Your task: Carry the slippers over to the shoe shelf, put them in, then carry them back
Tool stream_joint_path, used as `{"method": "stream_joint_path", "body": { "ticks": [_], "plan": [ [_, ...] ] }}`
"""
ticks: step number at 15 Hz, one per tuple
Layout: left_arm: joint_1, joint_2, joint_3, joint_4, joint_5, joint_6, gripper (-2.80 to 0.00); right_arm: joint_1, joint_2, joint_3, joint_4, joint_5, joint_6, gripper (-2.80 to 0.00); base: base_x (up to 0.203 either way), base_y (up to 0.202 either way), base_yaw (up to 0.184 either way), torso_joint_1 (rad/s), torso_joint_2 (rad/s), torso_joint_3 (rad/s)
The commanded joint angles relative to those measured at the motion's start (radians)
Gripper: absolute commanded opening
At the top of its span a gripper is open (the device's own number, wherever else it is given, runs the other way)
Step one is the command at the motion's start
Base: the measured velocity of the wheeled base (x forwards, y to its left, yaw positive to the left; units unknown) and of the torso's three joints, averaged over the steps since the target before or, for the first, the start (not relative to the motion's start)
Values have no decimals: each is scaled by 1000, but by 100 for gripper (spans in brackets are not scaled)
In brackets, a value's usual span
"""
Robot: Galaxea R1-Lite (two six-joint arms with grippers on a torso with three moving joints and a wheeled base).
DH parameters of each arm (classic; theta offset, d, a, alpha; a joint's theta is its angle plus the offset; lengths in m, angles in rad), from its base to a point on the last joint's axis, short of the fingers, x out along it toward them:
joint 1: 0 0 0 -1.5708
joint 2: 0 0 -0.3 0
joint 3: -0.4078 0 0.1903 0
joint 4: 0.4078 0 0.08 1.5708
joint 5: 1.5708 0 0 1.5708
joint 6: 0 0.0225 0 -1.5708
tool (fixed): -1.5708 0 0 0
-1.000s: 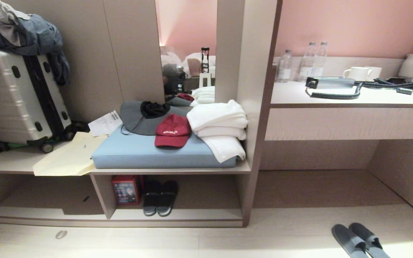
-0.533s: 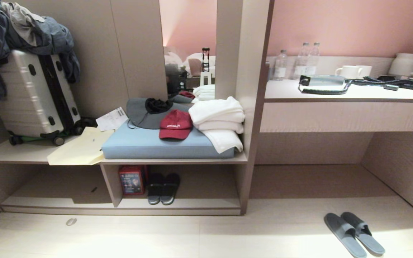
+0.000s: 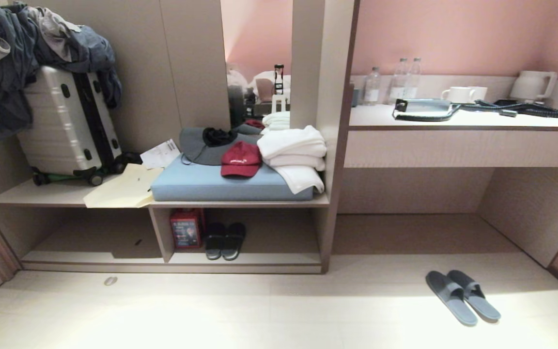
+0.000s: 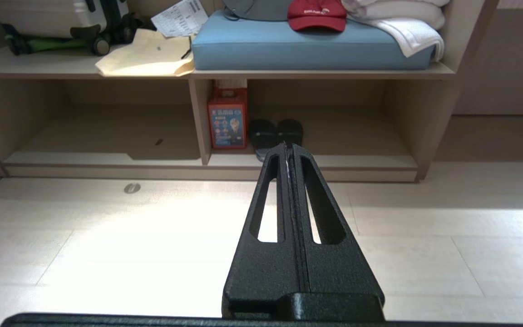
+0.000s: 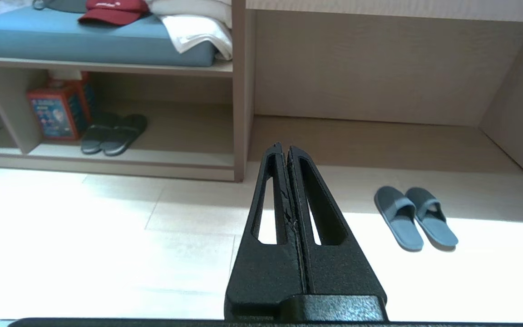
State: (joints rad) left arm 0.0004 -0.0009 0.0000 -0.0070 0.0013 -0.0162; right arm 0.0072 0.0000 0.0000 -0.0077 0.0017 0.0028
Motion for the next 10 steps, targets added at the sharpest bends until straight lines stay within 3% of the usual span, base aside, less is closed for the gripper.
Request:
{"method": "stream_joint_path", "body": {
  "ticks": [1,10],
  "plan": [
    [0,1,0,-1,0,1,-280,0,0,2,0,0,0,-280,-195,0,1,2,5,2],
    [1,1,0,-1,0,-1,-280,0,0,0,0,0,0,-280,-196,0,1,1,2,2]
  ]
}}
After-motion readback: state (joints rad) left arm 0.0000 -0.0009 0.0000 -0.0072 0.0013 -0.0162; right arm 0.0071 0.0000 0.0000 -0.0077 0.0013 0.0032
